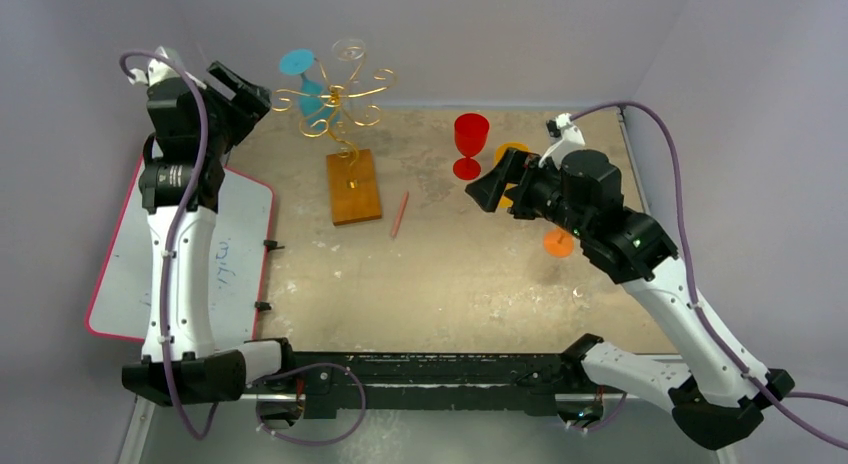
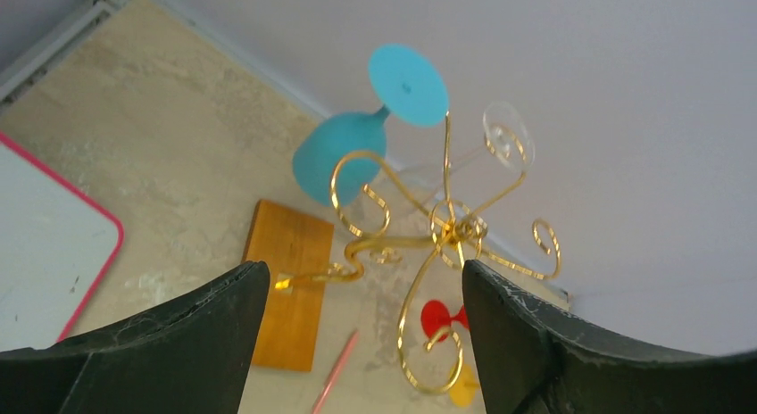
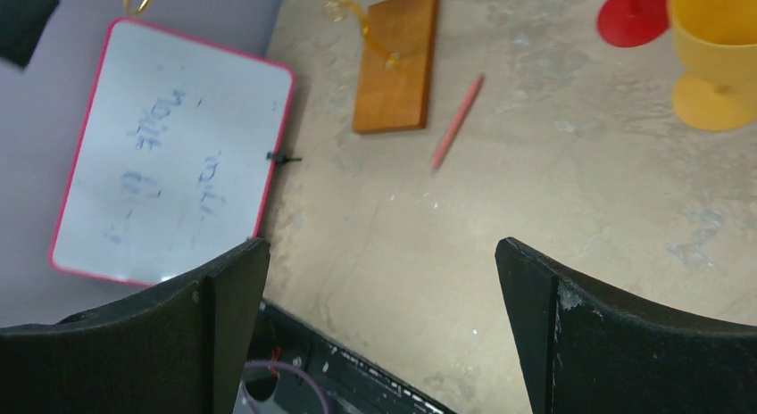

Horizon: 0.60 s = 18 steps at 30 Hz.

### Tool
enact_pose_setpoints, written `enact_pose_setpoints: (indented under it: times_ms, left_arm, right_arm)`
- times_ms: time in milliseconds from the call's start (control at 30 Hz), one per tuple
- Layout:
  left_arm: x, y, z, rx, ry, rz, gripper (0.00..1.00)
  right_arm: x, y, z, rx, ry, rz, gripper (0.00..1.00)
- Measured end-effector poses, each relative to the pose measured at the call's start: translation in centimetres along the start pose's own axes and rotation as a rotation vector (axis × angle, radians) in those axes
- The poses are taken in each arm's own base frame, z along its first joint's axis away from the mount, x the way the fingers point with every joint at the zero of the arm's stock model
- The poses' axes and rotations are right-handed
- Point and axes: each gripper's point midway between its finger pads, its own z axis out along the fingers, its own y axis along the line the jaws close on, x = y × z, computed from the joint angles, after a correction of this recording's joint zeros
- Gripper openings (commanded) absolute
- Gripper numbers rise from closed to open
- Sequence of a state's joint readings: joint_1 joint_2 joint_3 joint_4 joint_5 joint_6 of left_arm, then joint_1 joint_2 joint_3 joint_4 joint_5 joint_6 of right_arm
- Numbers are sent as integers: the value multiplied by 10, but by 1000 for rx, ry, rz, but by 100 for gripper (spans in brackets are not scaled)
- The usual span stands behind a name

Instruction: Place the wine glass upside down on the wine glass rack

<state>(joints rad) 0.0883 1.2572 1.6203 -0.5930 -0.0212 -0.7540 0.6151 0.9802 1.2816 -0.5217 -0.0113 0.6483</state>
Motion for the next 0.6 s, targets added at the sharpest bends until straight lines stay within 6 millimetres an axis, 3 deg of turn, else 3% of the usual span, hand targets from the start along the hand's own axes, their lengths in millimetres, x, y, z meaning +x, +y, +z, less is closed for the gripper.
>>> enact_pose_setpoints:
  times_ms: [200,400,600]
  left_arm:
    - [32,15,-37,0,62,24,81]
    - [44,2,-76,71,52,42,83]
    - [72,23,-89,32,77,52,84]
  right_arm:
    - [-17,-30,12,219,-62,81,99]
    - [-5,-72,24,472,-39,143,87]
    - [2,-106,5,669,-68,191,72]
